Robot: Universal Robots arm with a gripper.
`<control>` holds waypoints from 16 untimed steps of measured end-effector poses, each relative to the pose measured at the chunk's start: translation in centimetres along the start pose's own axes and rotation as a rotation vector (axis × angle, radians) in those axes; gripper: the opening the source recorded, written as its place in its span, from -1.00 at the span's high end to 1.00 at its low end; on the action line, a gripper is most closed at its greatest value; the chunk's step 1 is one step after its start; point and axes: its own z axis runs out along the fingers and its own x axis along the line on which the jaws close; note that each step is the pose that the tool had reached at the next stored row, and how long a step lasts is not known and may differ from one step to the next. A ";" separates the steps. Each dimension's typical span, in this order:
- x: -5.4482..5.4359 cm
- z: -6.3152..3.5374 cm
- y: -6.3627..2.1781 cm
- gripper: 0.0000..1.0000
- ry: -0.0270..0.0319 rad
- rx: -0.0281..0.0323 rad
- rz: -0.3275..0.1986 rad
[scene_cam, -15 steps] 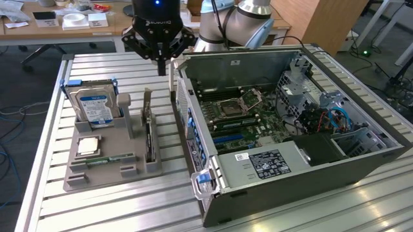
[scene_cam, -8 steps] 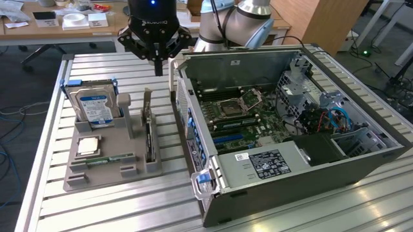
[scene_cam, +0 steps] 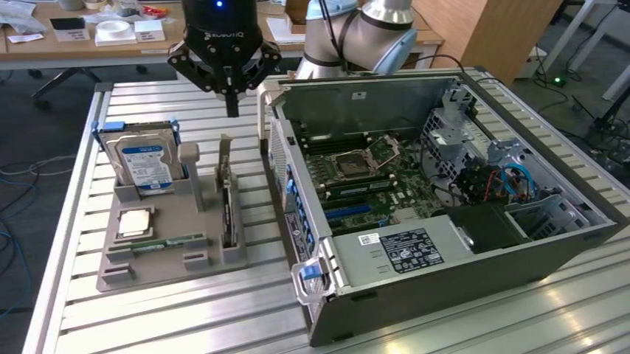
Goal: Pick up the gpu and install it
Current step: 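Reach for the gpu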
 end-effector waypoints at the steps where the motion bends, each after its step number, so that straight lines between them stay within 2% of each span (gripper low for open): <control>1: 0.2 0.00 -0.01 0.79 -0.0001 0.0001 0.000; 9: 1.3 0.03 -0.06 0.79 0.0000 0.0000 0.000; 16: 1.4 0.03 -0.07 0.79 0.0000 0.0000 0.000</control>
